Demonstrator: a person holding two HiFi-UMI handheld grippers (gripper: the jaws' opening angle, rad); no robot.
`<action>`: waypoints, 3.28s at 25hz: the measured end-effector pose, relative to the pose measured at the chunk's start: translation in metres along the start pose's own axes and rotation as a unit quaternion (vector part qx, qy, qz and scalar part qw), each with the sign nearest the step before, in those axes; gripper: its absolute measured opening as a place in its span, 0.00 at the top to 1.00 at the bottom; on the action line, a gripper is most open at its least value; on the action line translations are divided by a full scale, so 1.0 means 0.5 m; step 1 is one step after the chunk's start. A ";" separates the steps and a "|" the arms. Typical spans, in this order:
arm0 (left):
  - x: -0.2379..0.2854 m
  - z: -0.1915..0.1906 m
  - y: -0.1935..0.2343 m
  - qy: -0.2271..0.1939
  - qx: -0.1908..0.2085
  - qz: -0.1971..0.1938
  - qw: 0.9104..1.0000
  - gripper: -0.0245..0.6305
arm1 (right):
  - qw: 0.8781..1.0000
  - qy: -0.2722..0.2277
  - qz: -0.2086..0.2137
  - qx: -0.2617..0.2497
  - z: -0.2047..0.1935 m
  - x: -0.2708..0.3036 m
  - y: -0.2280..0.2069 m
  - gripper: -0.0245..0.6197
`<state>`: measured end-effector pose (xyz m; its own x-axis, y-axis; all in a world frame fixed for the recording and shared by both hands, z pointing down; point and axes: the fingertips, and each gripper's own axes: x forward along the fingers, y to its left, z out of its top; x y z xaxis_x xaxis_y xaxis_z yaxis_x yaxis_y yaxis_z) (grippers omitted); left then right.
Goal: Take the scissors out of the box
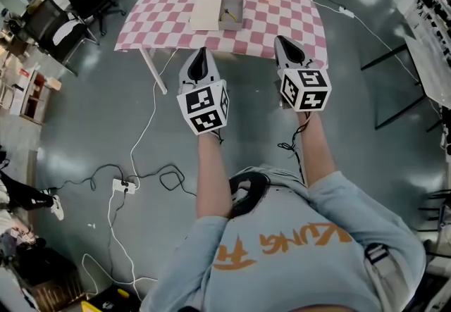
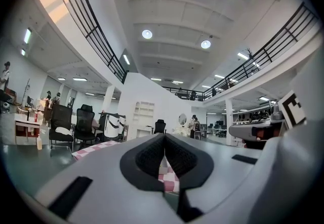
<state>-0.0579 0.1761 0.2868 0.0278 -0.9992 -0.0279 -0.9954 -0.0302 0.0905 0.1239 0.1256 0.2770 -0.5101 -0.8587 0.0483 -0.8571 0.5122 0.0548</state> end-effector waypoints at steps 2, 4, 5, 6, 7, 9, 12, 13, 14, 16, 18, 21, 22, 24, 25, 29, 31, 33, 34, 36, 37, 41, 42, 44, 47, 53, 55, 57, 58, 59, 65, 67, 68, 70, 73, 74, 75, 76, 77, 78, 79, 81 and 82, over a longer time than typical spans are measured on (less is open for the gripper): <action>0.002 0.001 -0.005 -0.002 -0.001 -0.004 1.000 0.93 | 1.000 0.000 0.000 -0.004 0.002 -0.003 0.001 0.96; 0.002 0.005 -0.008 -0.004 -0.002 -0.007 1.000 0.93 | 1.000 0.000 0.001 -0.010 0.006 -0.006 0.003 0.97; 0.002 0.007 -0.010 -0.005 -0.003 -0.008 1.000 0.93 | 1.000 0.000 0.001 -0.011 0.008 -0.008 0.003 0.97; 0.002 0.009 -0.012 -0.005 -0.003 -0.010 1.000 0.93 | 1.000 0.000 0.000 -0.013 0.010 -0.010 0.003 0.97; 0.001 0.010 -0.014 -0.006 -0.004 -0.011 1.000 0.93 | 1.000 0.000 -0.001 -0.014 0.011 -0.012 0.002 0.96; -0.001 0.012 -0.014 -0.007 -0.005 -0.012 1.000 0.93 | 1.000 -0.001 -0.001 -0.015 0.015 -0.015 0.003 0.97; -0.005 0.015 -0.011 -0.008 -0.007 -0.010 1.000 0.93 | 1.000 -0.001 0.000 -0.017 0.017 -0.018 0.007 0.96; -0.006 0.016 -0.008 -0.008 -0.008 -0.009 1.000 0.93 | 1.000 0.000 0.001 -0.017 0.017 -0.018 0.008 0.97; -0.007 0.016 -0.005 -0.008 -0.009 -0.008 1.000 0.93 | 1.000 0.000 0.002 -0.018 0.018 -0.017 0.010 0.97; -0.007 0.017 -0.001 -0.009 -0.011 -0.007 1.000 0.93 | 1.000 -0.001 0.003 -0.020 0.020 -0.015 0.012 0.97; -0.008 0.021 0.004 -0.013 -0.011 -0.005 1.000 0.93 | 1.000 -0.004 0.006 -0.023 0.025 -0.011 0.016 0.97; -0.012 0.033 0.016 -0.020 -0.012 -0.001 1.000 0.93 | 1.000 -0.009 0.011 -0.026 0.035 -0.006 0.025 0.97; -0.012 0.036 0.020 -0.022 -0.012 0.000 1.000 0.93 | 1.000 -0.011 0.012 -0.027 0.038 -0.003 0.027 0.96; -0.011 0.040 0.028 -0.024 -0.011 0.004 1.000 0.93 | 0.999 -0.013 0.015 -0.027 0.044 0.006 0.029 0.97; -0.008 0.041 0.033 -0.024 -0.011 0.005 1.000 0.93 | 0.999 -0.014 0.017 -0.027 0.047 0.012 0.030 0.97; 0.008 0.037 0.063 -0.017 -0.015 0.016 1.000 0.93 | 0.999 -0.016 0.025 -0.028 0.053 0.042 0.037 0.97; 0.018 0.029 0.078 -0.014 -0.017 0.023 1.000 0.93 | 0.999 -0.016 0.030 -0.030 0.052 0.062 0.040 0.96; 0.031 0.021 0.088 -0.014 -0.015 0.028 0.999 0.93 | 0.999 -0.018 0.036 -0.030 0.048 0.083 0.038 0.97; 0.041 0.019 0.092 -0.015 -0.012 0.030 0.999 0.93 | 0.999 -0.019 0.038 -0.030 0.046 0.095 0.035 0.96; 0.063 0.021 0.099 -0.015 -0.004 0.032 0.999 0.93 | 0.999 -0.020 0.041 -0.023 0.040 0.122 0.026 0.97; 0.073 0.022 0.101 -0.013 0.000 0.032 0.999 0.93 | 0.999 -0.018 0.041 -0.016 0.035 0.135 0.020 0.96; 0.120 0.015 0.108 -0.007 0.008 0.033 0.999 0.93 | 0.999 -0.009 0.047 0.000 0.013 0.200 -0.004 0.97; 0.136 0.009 0.113 -0.006 0.007 0.036 0.999 0.93 | 0.999 -0.008 0.051 0.000 0.008 0.219 -0.007 0.97; 0.175 -0.004 0.124 -0.001 0.007 0.040 0.999 0.93 | 0.998 -0.008 0.055 0.003 -0.001 0.257 -0.020 0.96; 0.243 -0.019 0.126 0.011 0.003 0.038 0.999 0.93 | 0.999 0.003 0.049 0.015 -0.018 0.316 -0.062 0.96; 0.375 -0.087 0.112 0.048 -0.012 0.032 0.998 0.93 | 0.998 0.029 0.042 0.041 -0.057 0.440 -0.150 0.96; 0.411 -0.122 0.124 0.067 -0.025 0.042 0.997 0.93 | 0.997 0.047 0.046 0.046 -0.087 0.479 -0.167 0.96; 0.451 -0.148 0.134 0.082 -0.030 0.050 0.995 0.93 | 0.995 0.060 0.049 0.056 -0.113 0.520 -0.187 0.97; 0.474 -0.159 0.136 0.090 -0.029 0.051 0.994 0.93 | 0.995 0.064 0.048 0.062 -0.125 0.542 -0.200 0.97; 0.497 -0.173 0.138 0.098 -0.028 0.050 0.993 0.93 | 0.994 0.069 0.047 0.071 -0.140 0.564 -0.213 0.96; 0.650 -0.265 0.123 0.152 -0.017 0.042 0.987 0.93 | 0.987 0.103 0.031 0.119 -0.246 0.685 -0.307 0.96; 0.700 -0.274 0.107 0.157 -0.011 0.034 0.987 0.93 | 0.985 0.107 0.018 0.133 -0.267 0.719 -0.355 0.97; 0.722 -0.276 0.100 0.158 -0.009 0.030 0.987 0.93 | 0.984 0.108 0.012 0.139 -0.273 0.735 -0.377 0.97; 0.760 -0.276 0.091 0.161 -0.004 0.024 0.987 0.93 | 0.983 0.108 0.005 0.150 -0.279 0.764 -0.409 0.97; 0.797 -0.275 0.088 0.163 -0.001 0.021 0.986 0.93 | 0.981 0.105 0.009 0.161 -0.283 0.802 -0.423 0.96; 0.805 -0.275 0.089 0.162 -0.001 0.022 0.986 0.93 | 0.981 0.105 0.015 0.161 -0.284 0.813 -0.420 0.96; 0.810 -0.276 0.091 0.162 -0.002 0.024 0.986 0.93 | 0.981 0.105 0.021 0.159 -0.285 0.824 -0.415 0.96; 0.814 -0.279 0.095 0.163 -0.003 0.027 0.986 0.93 | 0.981 0.106 0.027 0.158 -0.287 0.834 -0.409 0.96; 0.815 -0.281 0.098 0.163 -0.003 0.029 0.986 0.93 | 0.981 0.107 0.033 0.156 -0.289 0.841 -0.403 0.96; 0.815 -0.282 0.100 0.164 -0.004 0.030 0.986 0.93 | 0.981 0.108 0.037 0.156 -0.289 0.848 -0.398 0.96; 0.815 -0.282 0.101 0.164 -0.004 0.030 0.986 0.93 | 0.981 0.107 0.040 0.156 -0.287 0.853 -0.395 0.96; 0.817 -0.279 0.105 0.161 -0.004 0.030 0.986 0.93 | 0.981 0.104 0.043 0.157 -0.281 0.867 -0.389 0.96; 0.817 -0.278 0.109 0.159 -0.006 0.032 0.987 0.93 | 0.981 0.102 0.047 0.156 -0.278 0.873 -0.384 0.96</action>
<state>-0.0880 -0.2375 0.4189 -0.0059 -0.9562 0.2926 -0.9949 0.0349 0.0941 0.0757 -0.3455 0.4262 -0.5898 -0.7714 0.2389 -0.8038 0.5322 -0.2658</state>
